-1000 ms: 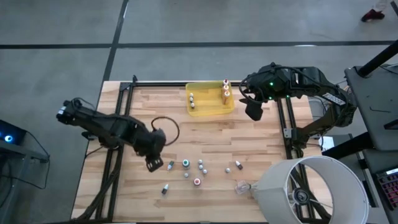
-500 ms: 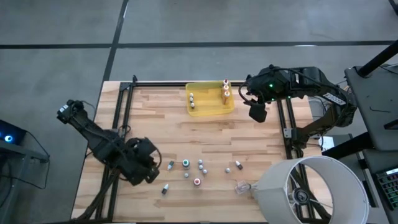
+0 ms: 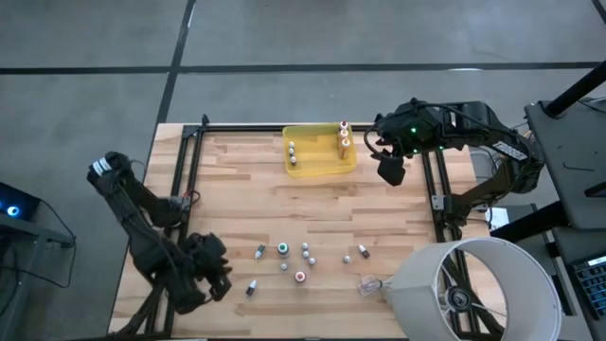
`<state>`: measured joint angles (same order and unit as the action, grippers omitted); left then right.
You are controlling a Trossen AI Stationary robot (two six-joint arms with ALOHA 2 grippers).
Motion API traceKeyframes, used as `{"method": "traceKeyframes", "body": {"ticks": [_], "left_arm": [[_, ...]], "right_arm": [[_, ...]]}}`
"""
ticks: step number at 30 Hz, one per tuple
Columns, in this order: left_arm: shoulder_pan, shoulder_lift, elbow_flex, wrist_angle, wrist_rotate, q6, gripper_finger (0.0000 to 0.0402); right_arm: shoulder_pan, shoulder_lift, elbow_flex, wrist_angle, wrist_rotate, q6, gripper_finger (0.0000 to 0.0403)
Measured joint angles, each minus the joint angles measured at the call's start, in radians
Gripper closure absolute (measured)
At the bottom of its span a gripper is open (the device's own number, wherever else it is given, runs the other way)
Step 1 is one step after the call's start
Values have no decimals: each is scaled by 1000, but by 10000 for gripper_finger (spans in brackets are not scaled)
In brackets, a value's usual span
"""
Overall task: Pick & Place food coloring
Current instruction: Put the left small green food coloring bottle into the yellow bin
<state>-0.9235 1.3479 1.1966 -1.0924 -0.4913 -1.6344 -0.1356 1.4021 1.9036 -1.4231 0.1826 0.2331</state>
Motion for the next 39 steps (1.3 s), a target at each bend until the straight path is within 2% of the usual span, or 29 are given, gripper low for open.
{"method": "traceKeyframes", "body": {"ticks": [8, 13, 20, 26, 33, 39], "left_arm": [[-111, 0, -115, 142, -110, -140, 306], [-146, 0, -177, 193, -113, -194, 316], [-165, 0, -215, 295, -160, -215, 326], [-167, 3, -285, 454, -220, -203, 327], [-166, 81, -303, 496, -243, -229, 327], [-166, 205, -300, 490, -242, -334, 327]], "right_arm": [[0, 1, 0, 1, 0, 3, 229], [0, 1, 0, 2, 1, 3, 229], [0, 2, 0, 6, 1, 3, 229], [0, 2, 0, 8, 1, 3, 229], [0, 2, 0, 8, 0, 48, 229], [0, 2, 0, 8, 0, 48, 229]]}}
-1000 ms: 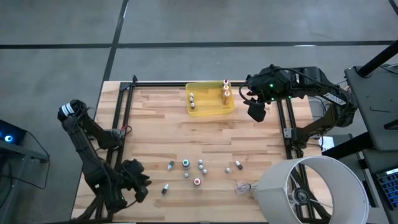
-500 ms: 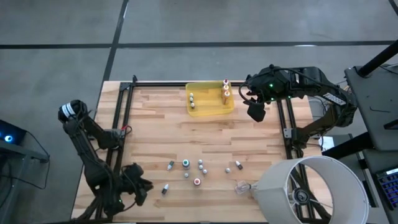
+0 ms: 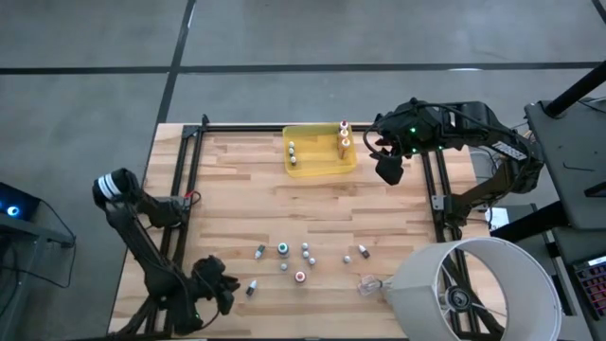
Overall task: Pick & Place food coloring
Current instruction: Put the left small green food coloring bottle into the yellow bin
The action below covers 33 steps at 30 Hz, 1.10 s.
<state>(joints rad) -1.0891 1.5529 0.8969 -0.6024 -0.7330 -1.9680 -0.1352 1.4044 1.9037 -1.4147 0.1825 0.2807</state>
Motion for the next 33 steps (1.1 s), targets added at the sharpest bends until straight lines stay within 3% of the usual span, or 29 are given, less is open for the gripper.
{"method": "traceKeyframes", "body": {"ticks": [11, 22, 33], "left_arm": [[66, 153, 47, -38, -10, -105, 327], [113, 207, 129, -290, 68, -124, 331], [113, 298, 203, -306, 63, -100, 349]], "right_arm": [[0, 0, 0, 0, -1, 0, 229], [0, 0, 0, -1, -1, -4, 229], [0, 0, 0, 0, 0, -4, 229]]}}
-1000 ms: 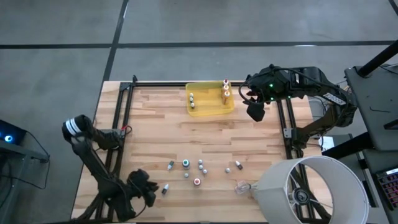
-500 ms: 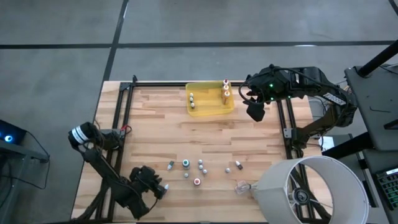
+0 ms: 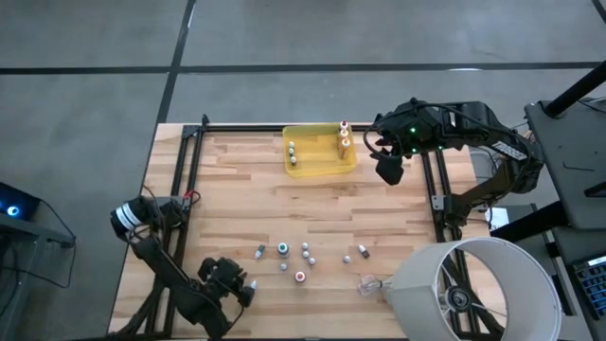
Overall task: Pick & Place food coloring
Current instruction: Put the left small green food coloring bottle into the yellow bin
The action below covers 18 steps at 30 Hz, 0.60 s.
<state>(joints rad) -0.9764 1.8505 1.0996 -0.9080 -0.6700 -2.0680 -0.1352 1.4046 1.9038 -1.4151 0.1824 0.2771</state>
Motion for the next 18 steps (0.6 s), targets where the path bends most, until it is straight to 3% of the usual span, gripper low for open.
{"method": "traceKeyframes", "body": {"ticks": [18], "left_arm": [[47, -12, -11, 27, -38, 42, 348]], "right_arm": [[0, 1, 0, 4, 0, 3, 229]]}}
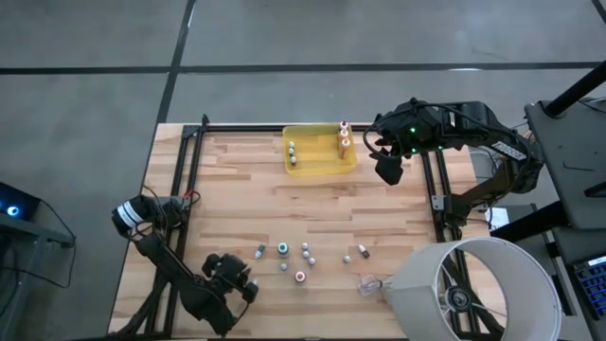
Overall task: Pick & Place food coloring
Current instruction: Put the left small green food coloring bottle into the yellow bin
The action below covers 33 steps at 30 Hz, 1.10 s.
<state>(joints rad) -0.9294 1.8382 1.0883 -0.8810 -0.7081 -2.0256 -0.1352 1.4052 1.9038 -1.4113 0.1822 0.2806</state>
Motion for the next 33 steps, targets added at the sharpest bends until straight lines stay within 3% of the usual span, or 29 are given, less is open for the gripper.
{"method": "traceKeyframes", "body": {"ticks": [5, 15, 19, 33], "left_arm": [[10, -3, 0, 25, -22, 8, 338], [13, -4, 0, 60, -58, 0, 247], [13, -3, -1, 60, -124, 12, 241], [18, -2, -101, 137, -120, 16, 241]], "right_arm": [[0, 0, 0, 0, 0, -3, 229], [0, 0, 0, 1, 0, -23, 229], [0, 0, 0, 1, 0, -51, 229], [0, -4, 0, -4, 0, -56, 229]]}}
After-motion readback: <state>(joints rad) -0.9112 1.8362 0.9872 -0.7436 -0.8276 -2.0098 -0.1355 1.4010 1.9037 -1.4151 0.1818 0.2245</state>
